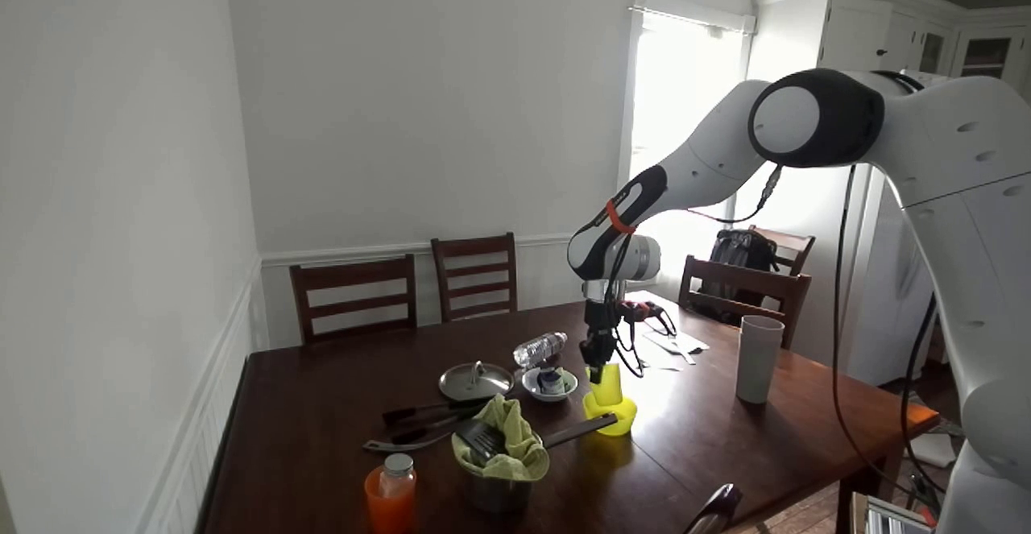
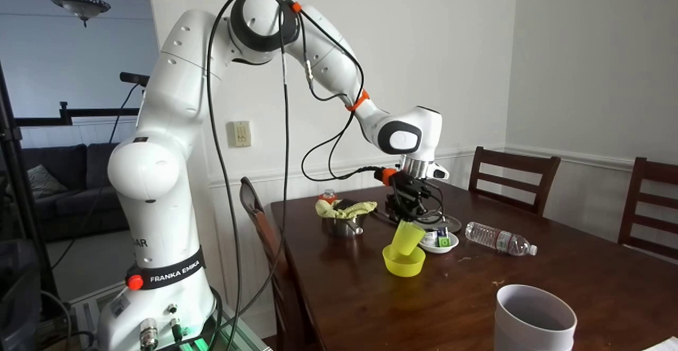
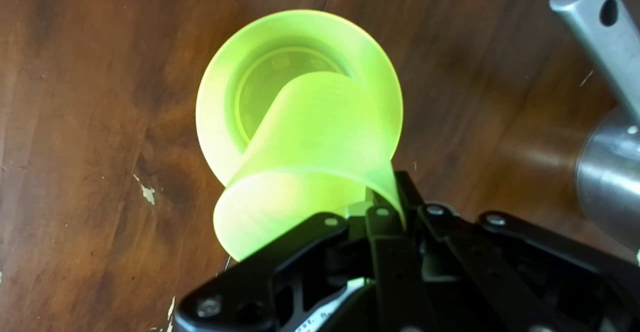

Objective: Put the yellow cup in the yellow bowl then put the spoon in the yellow cup

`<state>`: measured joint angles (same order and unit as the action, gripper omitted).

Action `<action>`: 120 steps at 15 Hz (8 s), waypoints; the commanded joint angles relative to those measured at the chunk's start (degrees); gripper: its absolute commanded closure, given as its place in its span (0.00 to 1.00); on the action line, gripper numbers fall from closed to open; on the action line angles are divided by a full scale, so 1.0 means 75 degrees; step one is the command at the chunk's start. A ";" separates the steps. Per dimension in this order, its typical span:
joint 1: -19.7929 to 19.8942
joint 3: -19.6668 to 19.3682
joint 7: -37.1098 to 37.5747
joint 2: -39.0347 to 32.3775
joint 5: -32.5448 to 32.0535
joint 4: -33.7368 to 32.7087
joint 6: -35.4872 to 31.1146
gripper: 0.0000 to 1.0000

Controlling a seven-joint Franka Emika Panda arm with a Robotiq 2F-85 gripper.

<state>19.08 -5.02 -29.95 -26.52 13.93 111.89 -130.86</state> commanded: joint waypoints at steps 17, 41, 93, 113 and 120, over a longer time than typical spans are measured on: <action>0.0111 0.0401 -0.0256 0.1464 -0.0511 0.2727 -0.3281 0.28; 0.0735 -0.0924 -0.0006 0.0881 0.0159 0.0309 -0.1695 0.00; 0.3223 0.0287 -0.2378 -0.4040 -0.1459 -0.4364 -0.1727 0.00; 0.3134 0.0715 -0.3072 -0.4198 -0.1220 -0.4709 -0.0268 0.00; 0.3136 0.0630 -0.3288 -0.4283 -0.1323 -0.4802 -0.1139 0.00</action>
<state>42.10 -0.75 -52.73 -57.83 4.38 76.81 -137.51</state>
